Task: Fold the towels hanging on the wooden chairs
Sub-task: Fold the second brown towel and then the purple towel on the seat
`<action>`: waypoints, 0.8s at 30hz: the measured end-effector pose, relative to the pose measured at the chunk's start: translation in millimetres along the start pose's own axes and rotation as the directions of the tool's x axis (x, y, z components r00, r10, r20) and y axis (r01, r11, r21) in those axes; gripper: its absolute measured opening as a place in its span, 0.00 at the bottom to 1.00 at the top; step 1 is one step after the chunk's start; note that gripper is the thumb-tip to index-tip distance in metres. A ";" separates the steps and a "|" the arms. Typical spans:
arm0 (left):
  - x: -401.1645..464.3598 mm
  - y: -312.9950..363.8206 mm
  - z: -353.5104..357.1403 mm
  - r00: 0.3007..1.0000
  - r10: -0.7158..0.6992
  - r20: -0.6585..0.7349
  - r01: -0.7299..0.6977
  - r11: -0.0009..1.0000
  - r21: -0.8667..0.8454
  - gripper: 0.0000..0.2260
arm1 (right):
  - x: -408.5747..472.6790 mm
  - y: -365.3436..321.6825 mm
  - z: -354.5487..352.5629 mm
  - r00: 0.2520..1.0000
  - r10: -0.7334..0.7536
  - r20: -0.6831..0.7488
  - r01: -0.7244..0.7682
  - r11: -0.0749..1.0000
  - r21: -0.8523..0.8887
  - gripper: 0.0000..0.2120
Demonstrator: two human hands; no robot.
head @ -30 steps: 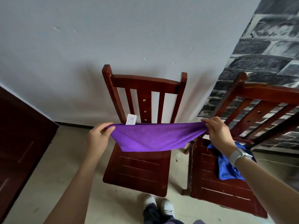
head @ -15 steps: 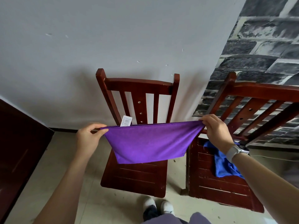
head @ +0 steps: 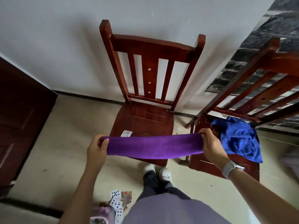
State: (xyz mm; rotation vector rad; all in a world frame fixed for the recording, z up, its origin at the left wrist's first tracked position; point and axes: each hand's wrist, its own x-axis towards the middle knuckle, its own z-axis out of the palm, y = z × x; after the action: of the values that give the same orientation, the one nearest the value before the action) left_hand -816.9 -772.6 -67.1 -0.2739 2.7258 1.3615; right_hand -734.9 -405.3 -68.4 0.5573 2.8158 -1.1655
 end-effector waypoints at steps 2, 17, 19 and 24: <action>2.5 -11.4 1.7 1.000 -0.005 -0.023 0.005 1.000 0.012 0.06 | 4.7 0.4 11.6 1.000 0.028 0.006 -0.028 0.999 0.016 0.08; 200.7 -117.7 96.4 0.991 -0.102 0.082 0.087 0.981 0.176 0.07 | 184.0 36.8 143.1 0.998 0.062 -0.001 -0.060 0.950 -0.306 0.10; 226.8 -126.5 108.5 0.994 -0.053 0.093 0.032 0.975 0.219 0.08 | 204.6 41.9 154.9 0.998 0.066 -0.024 -0.070 0.939 -0.336 0.11; 261.2 -122.2 126.2 1.000 0.018 0.010 -0.019 0.980 0.197 0.09 | 226.7 44.2 159.4 0.991 0.012 -0.131 -0.055 0.944 -0.324 0.12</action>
State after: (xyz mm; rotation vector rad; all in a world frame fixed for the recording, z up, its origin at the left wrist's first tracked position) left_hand -1049.9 -775.7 -278.7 -0.2283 2.8355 1.0813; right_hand -946.8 -416.3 -252.1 0.6686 3.0002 -0.6516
